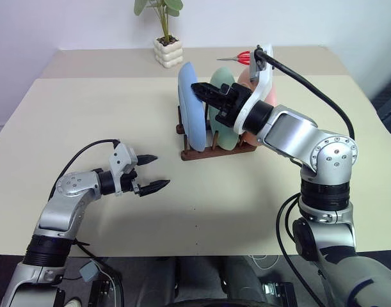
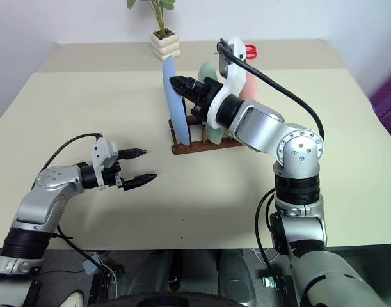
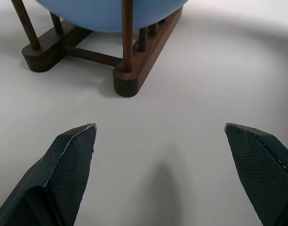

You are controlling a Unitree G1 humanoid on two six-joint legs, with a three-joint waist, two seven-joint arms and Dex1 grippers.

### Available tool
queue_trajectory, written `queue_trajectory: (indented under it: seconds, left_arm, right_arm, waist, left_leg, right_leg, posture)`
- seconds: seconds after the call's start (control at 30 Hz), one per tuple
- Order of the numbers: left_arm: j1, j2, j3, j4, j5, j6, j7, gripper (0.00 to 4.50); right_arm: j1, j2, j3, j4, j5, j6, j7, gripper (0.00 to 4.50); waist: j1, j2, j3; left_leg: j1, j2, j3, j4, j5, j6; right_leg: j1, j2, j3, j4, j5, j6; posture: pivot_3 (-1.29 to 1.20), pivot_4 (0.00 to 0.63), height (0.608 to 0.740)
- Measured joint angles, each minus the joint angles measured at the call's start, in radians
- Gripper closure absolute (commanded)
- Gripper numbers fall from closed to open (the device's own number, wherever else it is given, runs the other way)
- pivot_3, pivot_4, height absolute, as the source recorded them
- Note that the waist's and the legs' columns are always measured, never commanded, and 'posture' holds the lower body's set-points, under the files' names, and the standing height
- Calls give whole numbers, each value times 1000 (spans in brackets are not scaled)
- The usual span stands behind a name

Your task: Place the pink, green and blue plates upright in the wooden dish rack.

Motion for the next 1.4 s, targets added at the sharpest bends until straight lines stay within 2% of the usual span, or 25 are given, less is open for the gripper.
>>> queue_trajectory:
  seconds: [0.2, 0.23, 0.27, 0.33, 0.47, 0.5, 0.8, 1.13, 1.3, 1.4]
  left_arm:
    - [4, 0, 0, -1, 0, 0, 0, 0]
    - [5, 0, 0, -2, 0, 0, 0, 0]
    - [5, 0, 0, -2, 0, 0, 0, 0]
    - [6, 0, 0, -3, 0, 0, 0, 0]
    - [6, 0, 0, -4, 0, 0, -1, 0]
    - [6, 0, 0, -4, 0, 0, -1, 0]
    - [6, -1, 0, -4, 0, 0, -1, 0]
    - [5, -8, -1, -4, 0, -1, -4, 0]
    - [5, -8, -2, -3, 0, -10, -6, 0]
    - [7, -11, -6, -3, 0, -14, -6, 0]
  right_arm:
    - [0, 2, 0, 27, -31, 1, 32, 4431]
    - [0, 3, 0, 31, -35, 2, 36, 3993]
    - [0, 3, 0, 33, -38, 2, 39, 3833]
    - [0, 3, 0, 33, -43, 3, 43, 3118]
    - [0, 5, 0, 33, -48, 3, 48, 1091]
    - [0, 5, 0, 33, -50, 3, 49, 737]
    - [0, -7, -9, 22, -51, 5, 40, 737]
    - [-40, -79, -37, -57, -28, 17, 10, 737]
    - [-61, -167, -54, -119, -70, 12, 63, 737]
    - [-48, -313, -84, -225, -213, -28, 198, 737]
  waist:
    - [0, 0, 0]
    - [0, 0, 0]
    - [0, 0, 0]
    - [0, 0, 0]
    - [0, 0, 0]
    - [0, 0, 0]
    - [0, 0, 0]
    - [1, 0, 0]
    - [3, 0, 0]
    - [10, 0, 0]
  left_leg:
    - [0, 0, 0, 0, 0, 0]
    - [0, 0, 0, 0, 0, 0]
    - [0, 0, 0, 0, 0, 0]
    - [0, 0, 0, 0, 0, 0]
    - [0, 0, 0, 0, 0, 0]
    - [0, 0, 0, 0, 0, 0]
    - [0, 0, 0, 0, 0, 0]
    - [0, 0, 0, 1, 0, 0]
    - [0, 0, 0, 1, 0, 0]
    - [-1, -1, 0, 1, 0, 0]
  right_leg:
    - [0, 0, 0, 0, 0, 0]
    - [0, 0, 0, 0, 0, 0]
    - [0, 0, 0, 0, 0, 0]
    - [0, 0, 0, 0, 0, 0]
    - [0, 0, 0, 0, 0, 0]
    - [0, 0, 0, 0, 0, 0]
    - [0, 0, 0, 1, 0, 0]
    - [0, 0, 0, 1, 0, 0]
    - [0, 0, 0, 1, 0, 0]
    - [0, 0, -1, -1, 0, 0]
  posture:
    - [0, 150, 740]
    - [0, 150, 740]
    - [0, 150, 740]
    - [0, 150, 740]
    - [0, 150, 740]
    - [0, 150, 740]
    - [0, 150, 740]
    - [0, 150, 740]
    - [0, 150, 740]
    - [0, 150, 740]
